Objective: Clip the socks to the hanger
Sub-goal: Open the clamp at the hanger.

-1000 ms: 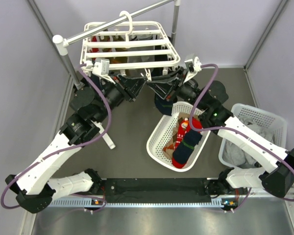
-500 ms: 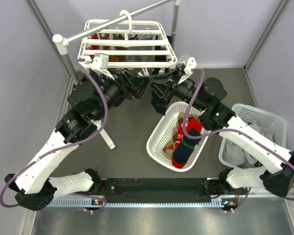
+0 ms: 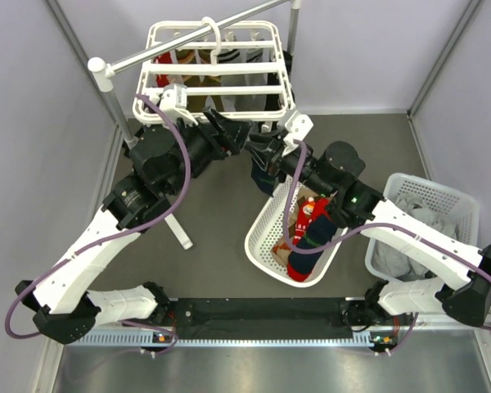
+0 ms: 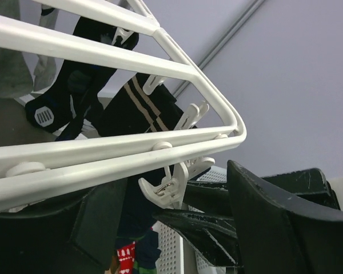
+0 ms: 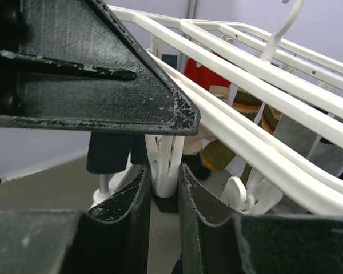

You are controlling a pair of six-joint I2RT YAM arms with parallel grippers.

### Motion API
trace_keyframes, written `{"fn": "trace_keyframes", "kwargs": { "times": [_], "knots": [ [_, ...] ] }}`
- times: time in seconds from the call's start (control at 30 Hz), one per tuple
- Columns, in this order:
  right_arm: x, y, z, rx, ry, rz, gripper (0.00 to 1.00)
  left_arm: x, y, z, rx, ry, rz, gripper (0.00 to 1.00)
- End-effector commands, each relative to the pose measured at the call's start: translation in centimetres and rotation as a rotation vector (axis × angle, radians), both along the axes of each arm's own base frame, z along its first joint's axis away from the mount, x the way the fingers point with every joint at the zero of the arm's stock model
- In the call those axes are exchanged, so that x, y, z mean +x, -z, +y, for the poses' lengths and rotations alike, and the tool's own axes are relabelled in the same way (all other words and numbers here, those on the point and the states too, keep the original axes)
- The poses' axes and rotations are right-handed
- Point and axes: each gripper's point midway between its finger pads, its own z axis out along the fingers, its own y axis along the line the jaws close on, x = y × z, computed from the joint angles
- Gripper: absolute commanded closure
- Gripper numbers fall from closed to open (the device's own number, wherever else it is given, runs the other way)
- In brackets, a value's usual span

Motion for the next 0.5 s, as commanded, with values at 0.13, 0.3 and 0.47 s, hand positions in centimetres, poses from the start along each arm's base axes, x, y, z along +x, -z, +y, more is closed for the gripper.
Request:
{"fn": "trace_keyframes", "kwargs": {
  "times": [0.13,0.3,0.47],
  "knots": [
    [-0.2,-1.4,-0.7,-0.032,0.069,-0.128,1.0,-0.3,-1.7,0.9,-0.071,-0.036,0.011,0.36],
    [-0.2,-1.2,-0.6,-0.041,0.068,-0.134,1.0,-0.2,-0.6,0.6,-0.046,-0.032,0.036,0.41],
    [-0.3,-0.3,-0.4,-0.058,0.076,-0.132,1.0,0.1,-0.1,0.4,-0.025,-0.039,0.049,0.46]
  ]
}}
